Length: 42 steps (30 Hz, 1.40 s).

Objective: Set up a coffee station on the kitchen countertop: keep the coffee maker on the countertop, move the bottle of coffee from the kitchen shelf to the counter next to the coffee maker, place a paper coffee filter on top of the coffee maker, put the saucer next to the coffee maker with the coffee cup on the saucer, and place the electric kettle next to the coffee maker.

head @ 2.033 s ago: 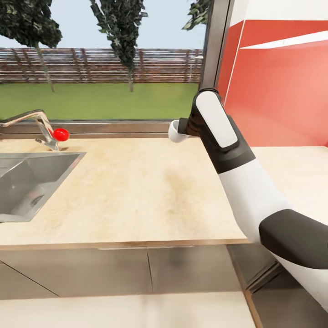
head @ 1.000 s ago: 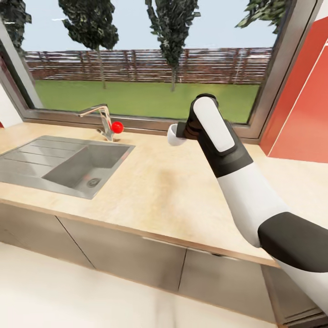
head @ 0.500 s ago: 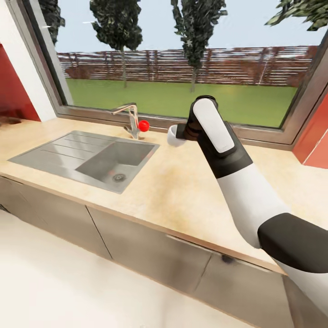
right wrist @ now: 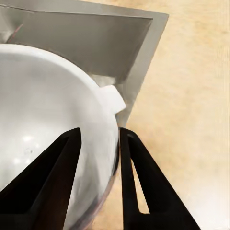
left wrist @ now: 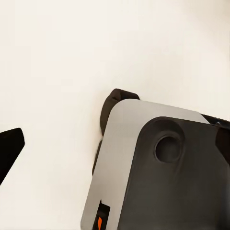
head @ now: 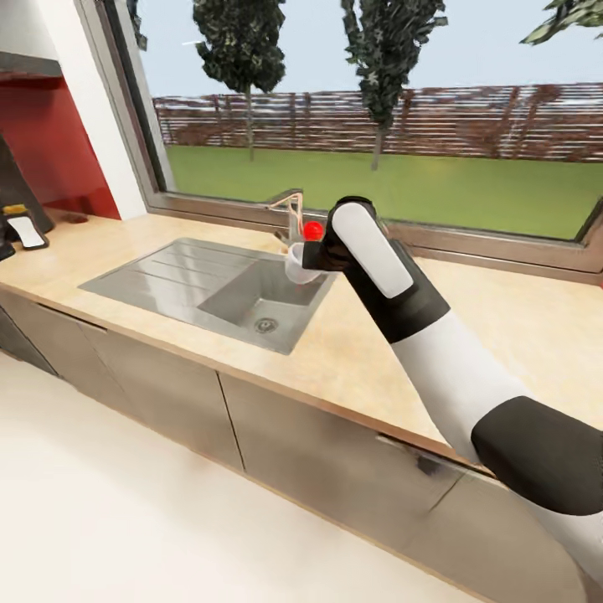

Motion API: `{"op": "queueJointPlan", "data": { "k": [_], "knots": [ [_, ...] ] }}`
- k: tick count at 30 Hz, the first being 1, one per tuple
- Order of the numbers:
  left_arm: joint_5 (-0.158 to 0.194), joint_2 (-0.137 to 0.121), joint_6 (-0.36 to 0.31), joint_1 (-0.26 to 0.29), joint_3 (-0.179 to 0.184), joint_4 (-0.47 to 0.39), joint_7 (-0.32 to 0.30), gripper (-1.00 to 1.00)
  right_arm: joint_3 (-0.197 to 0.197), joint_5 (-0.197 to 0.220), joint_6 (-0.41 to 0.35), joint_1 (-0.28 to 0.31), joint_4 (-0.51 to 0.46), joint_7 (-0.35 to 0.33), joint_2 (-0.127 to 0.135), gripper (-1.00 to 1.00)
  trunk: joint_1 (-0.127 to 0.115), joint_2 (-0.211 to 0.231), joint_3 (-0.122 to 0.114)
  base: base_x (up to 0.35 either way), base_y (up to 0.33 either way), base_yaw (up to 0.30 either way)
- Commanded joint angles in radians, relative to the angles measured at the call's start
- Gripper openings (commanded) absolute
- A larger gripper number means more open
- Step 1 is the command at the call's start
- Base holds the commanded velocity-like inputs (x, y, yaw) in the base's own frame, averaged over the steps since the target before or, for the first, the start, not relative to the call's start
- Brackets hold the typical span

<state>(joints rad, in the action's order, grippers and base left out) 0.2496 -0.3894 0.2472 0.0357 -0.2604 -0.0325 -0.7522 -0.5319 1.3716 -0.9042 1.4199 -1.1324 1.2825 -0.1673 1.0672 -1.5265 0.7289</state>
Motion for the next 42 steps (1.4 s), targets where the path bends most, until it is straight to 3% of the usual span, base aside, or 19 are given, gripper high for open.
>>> {"op": "queueJointPlan", "data": {
  "k": [1,7,15,16,19,33,35,38,42],
  "knots": [
    [0.004,0.0,0.003,0.001,0.001,0.002,-0.004,1.0,-0.009,0.011,-0.002,0.001,0.0,0.009,0.0,-1.0,0.0,-0.001,0.001,0.0,0.311,0.235],
    [0.004,0.0,0.003,0.001,0.001,0.002,-0.004,1.0,-0.065,0.024,0.023,0.001,-0.043,0.007,0.0,-1.0,0.0,-0.001,0.001,-0.015,0.267,0.257],
    [0.004,0.0,0.003,0.001,0.001,0.002,-0.003,1.0,-0.083,0.03,0.025,0.0,-0.051,0.006,0.0,-1.0,0.0,-0.001,0.001,-0.005,0.04,0.267],
    [0.004,0.0,0.003,0.001,0.001,0.002,-0.003,1.0,-0.086,0.055,0.025,-0.001,-0.052,0.006,0.0,-1.0,0.0,-0.001,0.001,0.0,0.254,0.268],
    [0.004,0.0,0.003,0.001,0.001,0.002,-0.003,1.0,-0.086,0.062,0.025,-0.001,-0.052,0.006,0.0,-1.0,0.0,-0.001,0.0,0.0,0.275,0.268],
    [0.004,0.0,0.003,0.001,0.001,0.002,-0.002,1.0,-0.088,0.067,0.024,-0.014,-0.071,-0.013,0.001,-1.0,0.0,-0.001,-0.006,0.0,0.305,0.268],
    [0.004,0.0,0.003,0.001,0.001,0.002,-0.002,1.0,-0.109,0.066,0.023,-0.034,-0.114,-0.049,0.002,-1.0,0.0,-0.001,-0.007,0.0,0.309,0.268],
    [0.004,0.0,0.003,0.001,0.001,0.002,-0.002,1.0,-0.171,0.066,0.022,-0.057,-0.175,-0.11,0.006,-1.0,0.0,-0.001,-0.009,0.0,0.309,0.268],
    [0.004,0.0,0.003,0.001,0.001,0.002,-0.002,1.0,-0.21,0.066,0.02,-0.064,-0.194,-0.166,0.008,-1.0,0.0,-0.001,-0.011,0.0,0.309,0.268]
  ]
}}
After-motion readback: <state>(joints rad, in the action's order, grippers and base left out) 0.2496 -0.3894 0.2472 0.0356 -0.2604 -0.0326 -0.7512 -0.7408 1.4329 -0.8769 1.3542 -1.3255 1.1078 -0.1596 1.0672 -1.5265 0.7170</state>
